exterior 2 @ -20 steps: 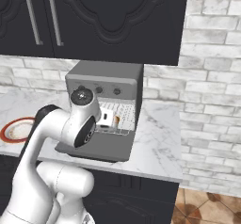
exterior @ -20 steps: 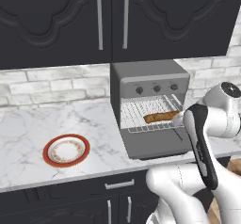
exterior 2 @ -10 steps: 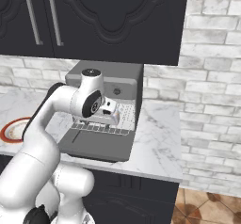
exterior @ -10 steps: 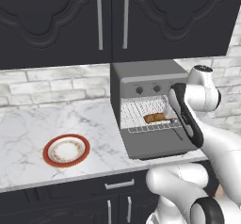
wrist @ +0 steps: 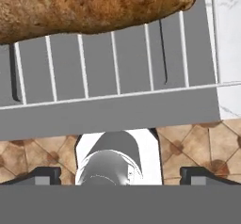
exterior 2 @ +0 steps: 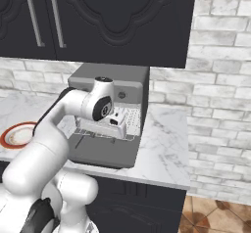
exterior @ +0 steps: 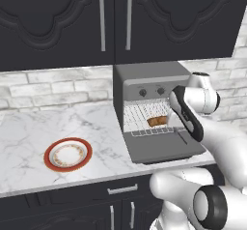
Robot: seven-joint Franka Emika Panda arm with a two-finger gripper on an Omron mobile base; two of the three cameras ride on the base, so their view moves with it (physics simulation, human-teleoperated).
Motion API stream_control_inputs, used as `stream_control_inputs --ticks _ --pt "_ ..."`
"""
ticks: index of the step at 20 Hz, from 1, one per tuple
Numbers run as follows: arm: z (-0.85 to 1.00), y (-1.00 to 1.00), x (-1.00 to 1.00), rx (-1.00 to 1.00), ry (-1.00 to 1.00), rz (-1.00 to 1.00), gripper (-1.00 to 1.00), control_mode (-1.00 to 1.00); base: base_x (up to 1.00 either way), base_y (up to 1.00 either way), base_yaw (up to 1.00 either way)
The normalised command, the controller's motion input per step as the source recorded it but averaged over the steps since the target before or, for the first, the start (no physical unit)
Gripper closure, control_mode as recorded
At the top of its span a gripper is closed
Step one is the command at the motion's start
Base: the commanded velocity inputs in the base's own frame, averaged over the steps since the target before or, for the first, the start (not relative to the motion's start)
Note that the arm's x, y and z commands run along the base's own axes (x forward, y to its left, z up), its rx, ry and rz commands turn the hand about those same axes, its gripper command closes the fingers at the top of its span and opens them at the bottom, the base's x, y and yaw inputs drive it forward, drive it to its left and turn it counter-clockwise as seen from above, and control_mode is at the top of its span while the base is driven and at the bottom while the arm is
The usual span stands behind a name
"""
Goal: Pull the toaster oven rack outwards. Pick up the baguette from the plate and place it on the toaster oven rack. Close the toaster oven door fully and set the temperature to the lowest setting.
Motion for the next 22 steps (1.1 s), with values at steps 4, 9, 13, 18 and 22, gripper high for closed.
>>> stream_control_inputs --ticks 4,9,13,18,22 --pt "-0.18 0.00 -0.28 0.00 -0.01 -0.04 -1.00 -1.00 0.00 0.00 0.00" --pt "0.00 0.03 -0.03 0.00 -0.10 -0.06 -1.00 -1.00 0.00 0.00 0.00" --pt "-0.06 0.08 0.32 0.00 -0.10 -0.08 -1.00 -1.00 0.00 0.00 0.00" --pt "-0.05 0.04 0.47 0.00 -0.04 -0.09 -1.00 -1.00 0.00 0.00 0.00" --pt "-0.16 0.05 0.45 0.00 -0.01 -0.06 -1.00 -1.00 0.00 0.00 0.00"
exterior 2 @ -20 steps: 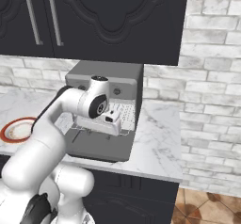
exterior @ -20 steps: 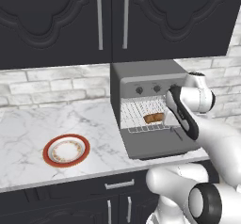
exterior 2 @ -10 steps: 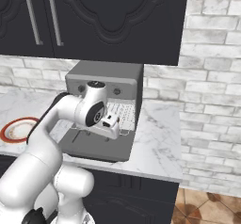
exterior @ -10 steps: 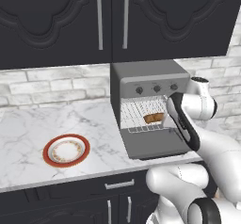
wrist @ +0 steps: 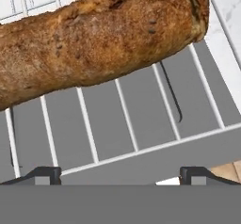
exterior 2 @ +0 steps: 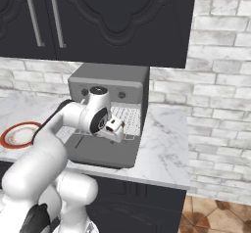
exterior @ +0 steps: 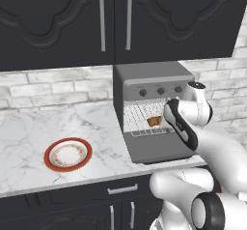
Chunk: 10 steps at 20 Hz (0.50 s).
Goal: Pull the toaster oven rack outwards. Pick up the baguette from the plate and place it on the toaster oven rack. Close the toaster oven door fully and set the temperature to the lowest setting.
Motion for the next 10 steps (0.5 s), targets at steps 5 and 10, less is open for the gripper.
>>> stream_control_inputs --ticks 5,10 --pt "-0.32 0.00 0.33 0.00 0.00 -0.02 -1.00 -1.00 0.00 0.00 0.00" --pt "-0.33 0.00 0.22 0.00 0.00 0.00 -1.00 -1.00 0.00 0.00 0.00"
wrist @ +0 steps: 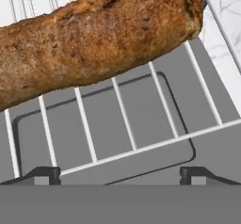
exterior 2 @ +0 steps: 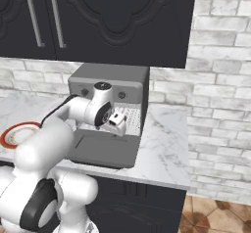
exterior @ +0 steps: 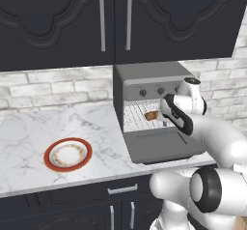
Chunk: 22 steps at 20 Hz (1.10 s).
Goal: Pull the toaster oven rack outwards. Pick up the baguette from the plate and place it on the toaster oven rack. Close the toaster oven door fully and set the temperature to the lowest setting.
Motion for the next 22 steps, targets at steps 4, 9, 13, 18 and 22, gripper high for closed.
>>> stream_control_inputs --ticks 4,9,13,18,22 --pt "-0.26 0.00 0.32 0.00 0.00 0.00 -1.00 -1.00 0.00 0.00 0.00" --pt "-0.24 0.00 0.34 0.00 0.00 0.00 -1.00 -1.00 0.00 0.00 0.00" --pt "-0.17 0.00 0.30 0.00 -0.05 0.00 -1.00 -1.00 0.00 0.00 0.00" --pt "-0.16 0.00 0.22 0.00 -0.13 0.00 -1.00 -1.00 0.00 0.00 0.00" --pt "-0.11 0.00 0.08 0.00 -0.20 0.00 -1.00 -1.00 0.00 0.00 0.00"
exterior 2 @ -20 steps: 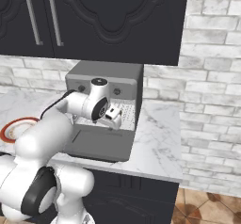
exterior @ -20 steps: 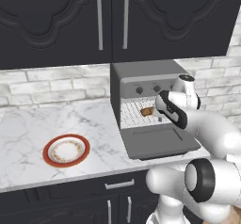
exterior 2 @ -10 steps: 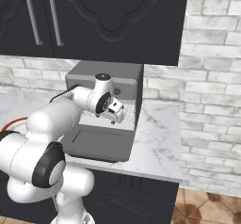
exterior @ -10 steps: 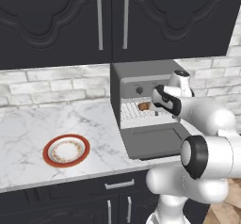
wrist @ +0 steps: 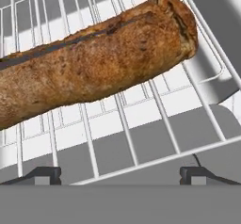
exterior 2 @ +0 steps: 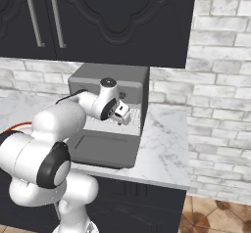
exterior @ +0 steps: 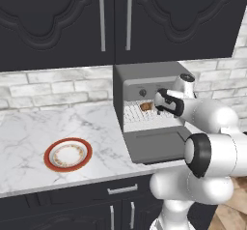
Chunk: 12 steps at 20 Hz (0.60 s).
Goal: Pull the toaster oven rack outwards. Pick up the baguette from the plate and place it on the toaster oven rack. Close the toaster oven door fully and set the temperature to the lowest setting.
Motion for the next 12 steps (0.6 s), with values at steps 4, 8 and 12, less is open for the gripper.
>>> stream_control_inputs --ticks 4,8,12 --pt "-0.15 0.00 0.11 0.00 -0.20 0.00 -1.00 -1.00 0.00 0.00 0.00" --pt "-0.08 0.00 0.06 0.00 -0.16 0.00 -1.00 -1.00 0.00 0.00 0.00" --pt "0.00 0.00 -0.09 0.00 -0.05 0.00 -1.00 -1.00 0.00 0.00 0.00"
